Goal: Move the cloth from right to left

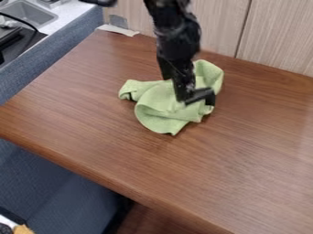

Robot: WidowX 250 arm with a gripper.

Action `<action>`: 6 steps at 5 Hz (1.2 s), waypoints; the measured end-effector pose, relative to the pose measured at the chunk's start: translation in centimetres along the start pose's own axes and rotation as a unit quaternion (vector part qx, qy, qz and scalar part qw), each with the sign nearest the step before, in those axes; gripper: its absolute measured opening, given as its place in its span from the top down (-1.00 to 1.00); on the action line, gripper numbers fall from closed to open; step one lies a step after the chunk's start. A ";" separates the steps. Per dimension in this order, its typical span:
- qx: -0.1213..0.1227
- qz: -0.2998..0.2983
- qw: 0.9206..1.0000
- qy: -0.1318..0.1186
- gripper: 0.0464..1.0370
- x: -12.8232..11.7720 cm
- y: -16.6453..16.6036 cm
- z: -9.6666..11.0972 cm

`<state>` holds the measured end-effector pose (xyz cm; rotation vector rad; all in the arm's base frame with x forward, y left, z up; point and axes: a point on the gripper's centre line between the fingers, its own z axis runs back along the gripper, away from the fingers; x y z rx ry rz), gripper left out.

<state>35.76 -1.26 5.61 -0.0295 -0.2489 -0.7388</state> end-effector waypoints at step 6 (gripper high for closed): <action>0.009 0.112 0.993 -0.023 -0.92 -4.4 5.7 -2.1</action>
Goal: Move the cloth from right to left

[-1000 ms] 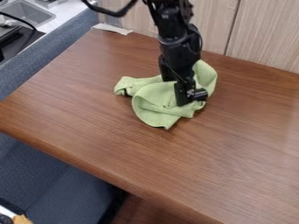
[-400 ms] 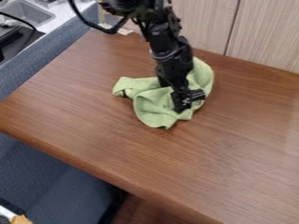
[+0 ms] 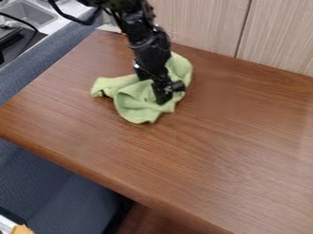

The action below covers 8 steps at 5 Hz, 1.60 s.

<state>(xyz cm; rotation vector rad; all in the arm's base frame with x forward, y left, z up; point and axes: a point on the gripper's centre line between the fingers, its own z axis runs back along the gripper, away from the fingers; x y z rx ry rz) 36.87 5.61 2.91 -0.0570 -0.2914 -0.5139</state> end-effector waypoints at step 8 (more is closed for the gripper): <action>0.028 0.062 0.997 -0.026 -0.92 0.5 8.1 6.6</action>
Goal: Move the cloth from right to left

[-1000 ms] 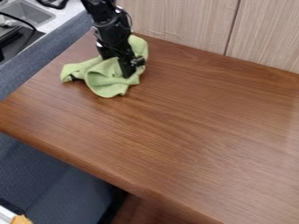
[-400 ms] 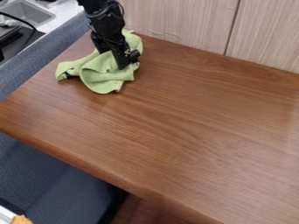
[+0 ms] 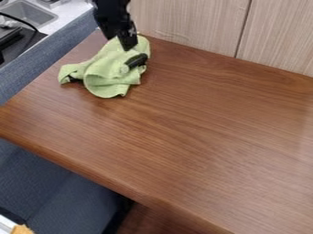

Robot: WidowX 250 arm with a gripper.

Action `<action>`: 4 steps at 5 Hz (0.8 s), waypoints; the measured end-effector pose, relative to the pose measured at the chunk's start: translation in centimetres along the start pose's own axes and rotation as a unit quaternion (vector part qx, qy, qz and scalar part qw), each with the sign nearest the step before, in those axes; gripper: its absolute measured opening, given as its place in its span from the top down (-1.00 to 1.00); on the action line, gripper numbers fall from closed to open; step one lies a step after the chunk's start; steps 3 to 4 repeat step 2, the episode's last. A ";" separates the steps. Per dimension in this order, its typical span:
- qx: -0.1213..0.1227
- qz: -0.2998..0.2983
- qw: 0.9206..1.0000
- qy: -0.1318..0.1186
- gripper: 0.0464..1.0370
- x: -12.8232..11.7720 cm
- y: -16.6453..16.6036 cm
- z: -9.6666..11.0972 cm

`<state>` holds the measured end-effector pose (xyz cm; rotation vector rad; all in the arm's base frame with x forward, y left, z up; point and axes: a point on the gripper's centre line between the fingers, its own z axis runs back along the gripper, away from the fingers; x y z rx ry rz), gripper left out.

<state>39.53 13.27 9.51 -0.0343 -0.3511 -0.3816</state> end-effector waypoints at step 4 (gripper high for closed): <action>0.020 -0.001 1.000 -0.017 -0.92 0.6 0.2 2.7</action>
